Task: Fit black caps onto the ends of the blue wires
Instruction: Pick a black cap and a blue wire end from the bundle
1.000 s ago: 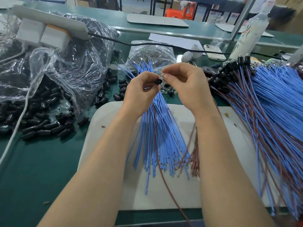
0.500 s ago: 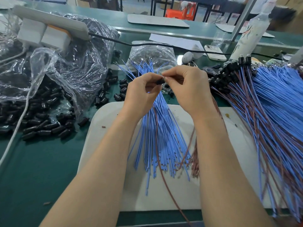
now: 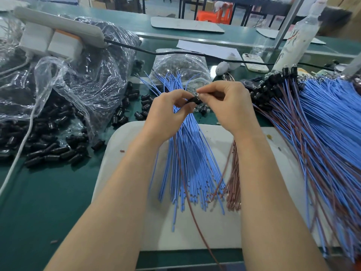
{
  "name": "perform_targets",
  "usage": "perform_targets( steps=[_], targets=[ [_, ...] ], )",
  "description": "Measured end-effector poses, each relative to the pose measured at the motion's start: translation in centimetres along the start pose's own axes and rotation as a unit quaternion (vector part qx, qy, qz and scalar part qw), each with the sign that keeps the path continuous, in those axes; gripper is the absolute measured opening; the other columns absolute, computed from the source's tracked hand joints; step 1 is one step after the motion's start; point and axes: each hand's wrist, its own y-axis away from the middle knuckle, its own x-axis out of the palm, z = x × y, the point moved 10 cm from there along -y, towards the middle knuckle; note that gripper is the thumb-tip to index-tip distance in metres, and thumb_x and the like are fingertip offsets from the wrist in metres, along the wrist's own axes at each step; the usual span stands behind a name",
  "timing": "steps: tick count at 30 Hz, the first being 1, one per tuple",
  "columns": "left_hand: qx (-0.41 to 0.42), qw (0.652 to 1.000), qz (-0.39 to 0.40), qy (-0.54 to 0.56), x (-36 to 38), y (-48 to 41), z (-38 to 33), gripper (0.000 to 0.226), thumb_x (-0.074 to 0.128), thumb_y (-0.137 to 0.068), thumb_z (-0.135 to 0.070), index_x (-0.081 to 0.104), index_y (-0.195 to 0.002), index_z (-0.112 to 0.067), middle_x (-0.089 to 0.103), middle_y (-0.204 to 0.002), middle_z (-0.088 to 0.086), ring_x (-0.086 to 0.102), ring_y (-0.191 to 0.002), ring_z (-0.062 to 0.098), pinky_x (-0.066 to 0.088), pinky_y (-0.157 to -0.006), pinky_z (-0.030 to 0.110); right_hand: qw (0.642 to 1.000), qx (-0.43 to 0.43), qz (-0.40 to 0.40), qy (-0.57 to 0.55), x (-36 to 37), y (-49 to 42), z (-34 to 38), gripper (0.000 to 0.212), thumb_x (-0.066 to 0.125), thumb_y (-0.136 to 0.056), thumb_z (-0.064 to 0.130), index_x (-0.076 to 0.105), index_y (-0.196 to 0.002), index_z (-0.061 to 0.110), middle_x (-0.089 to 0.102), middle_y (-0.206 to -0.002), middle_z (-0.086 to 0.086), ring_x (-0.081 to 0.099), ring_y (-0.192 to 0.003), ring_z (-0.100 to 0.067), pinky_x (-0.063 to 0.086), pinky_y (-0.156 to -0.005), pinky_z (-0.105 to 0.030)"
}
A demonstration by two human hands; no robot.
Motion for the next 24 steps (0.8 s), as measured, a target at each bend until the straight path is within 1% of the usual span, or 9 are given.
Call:
perform_targets(
  steps=[2,6,10,12,14,16,18,21,24],
  targets=[
    [0.000,1.000,-0.001,0.006,-0.1,-0.1,0.0,0.012,0.063,-0.090,-0.021,0.068,-0.100,-0.016,0.070,-0.084,0.001,0.062,-0.084,0.009,0.035,-0.068,0.003,1.000,0.007,0.008,-0.008,0.1,-0.1,-0.3,0.013,0.068,-0.085,0.009,0.075,-0.095,0.013,0.070,-0.083,0.003,0.067,-0.082,-0.009,0.052,-0.082,-0.022],
    [-0.002,1.000,-0.002,0.018,0.0,0.0,0.1,0.011,0.063,-0.090,-0.022,0.068,-0.098,-0.017,0.070,-0.083,0.000,0.060,-0.078,0.007,0.034,-0.065,0.002,0.998,0.028,0.019,-0.058,0.6,-0.2,-1.0,0.012,0.067,-0.085,0.006,0.074,-0.092,0.013,0.070,-0.081,0.003,0.066,-0.079,-0.006,0.054,-0.082,-0.024],
    [-0.025,0.999,-0.009,0.046,0.0,-0.1,0.7,0.003,0.062,-0.090,-0.022,0.065,-0.091,-0.022,0.071,-0.079,-0.007,0.060,-0.072,0.003,0.036,-0.063,0.008,0.983,0.074,-0.063,-0.159,-0.8,-0.4,-3.1,0.013,0.064,-0.086,0.004,0.070,-0.089,0.015,0.070,-0.081,0.002,0.066,-0.077,-0.008,0.056,-0.084,-0.030],
    [-0.047,0.995,-0.028,0.089,-0.7,-0.1,1.5,0.007,0.062,-0.090,-0.021,0.061,-0.087,-0.027,0.070,-0.077,-0.011,0.059,-0.071,0.004,0.043,-0.069,0.016,0.984,0.103,-0.109,-0.093,-1.6,-0.4,-4.7,0.013,0.063,-0.086,0.005,0.070,-0.091,0.014,0.070,-0.086,0.000,0.066,-0.083,-0.013,0.055,-0.087,-0.034],
    [-0.061,0.989,-0.049,0.128,-1.3,-0.1,2.0,0.014,0.063,-0.090,-0.019,0.058,-0.085,-0.031,0.070,-0.078,-0.011,0.063,-0.079,0.011,0.048,-0.081,0.028,0.987,0.122,-0.104,0.021,-1.1,-0.4,-5.8,0.017,0.059,-0.086,0.004,0.070,-0.096,0.011,0.070,-0.094,-0.004,0.065,-0.090,-0.016,0.051,-0.091,-0.033],
    [-0.071,0.986,-0.057,0.141,-1.5,-0.1,2.2,0.015,0.063,-0.090,-0.018,0.057,-0.088,-0.032,0.071,-0.080,-0.009,0.065,-0.087,0.022,0.048,-0.088,0.035,0.984,0.127,-0.074,0.098,0.1,-0.4,-6.3,0.023,0.054,-0.087,0.002,0.070,-0.103,0.008,0.069,-0.104,-0.009,0.062,-0.098,-0.021,0.045,-0.091,-0.023],
    [-0.079,0.983,-0.063,0.152,-1.4,-0.1,2.6,0.017,0.063,-0.090,-0.018,0.057,-0.089,-0.033,0.072,-0.085,-0.005,0.065,-0.093,0.026,0.048,-0.090,0.036,0.981,0.117,-0.044,0.146,1.3,-0.5,-6.1,0.027,0.053,-0.089,0.005,0.067,-0.112,0.008,0.063,-0.118,-0.010,0.056,-0.110,-0.022,0.034,-0.088,-0.015],
    [-0.079,0.980,-0.063,0.171,-1.3,0.0,2.6,0.021,0.062,-0.090,-0.012,0.056,-0.088,-0.032,0.072,-0.092,0.004,0.065,-0.096,0.027,0.049,-0.091,0.038,0.974,0.074,-0.010,0.216,2.9,-1.0,-5.1,0.026,0.056,-0.092,0.013,0.067,-0.116,0.016,0.057,-0.126,-0.006,0.044,-0.119,-0.025,0.031,-0.099,-0.028],
    [-0.065,0.980,-0.052,0.182,-0.9,0.0,2.3,0.025,0.060,-0.090,-0.006,0.055,-0.086,-0.030,0.071,-0.094,0.006,0.065,-0.096,0.025,0.049,-0.091,0.036,0.953,0.069,0.035,0.292,4.7,-1.1,-4.8,0.027,0.055,-0.094,0.021,0.064,-0.119,0.026,0.053,-0.128,-0.004,0.040,-0.119,-0.028,0.033,-0.098,-0.038]
  ],
)
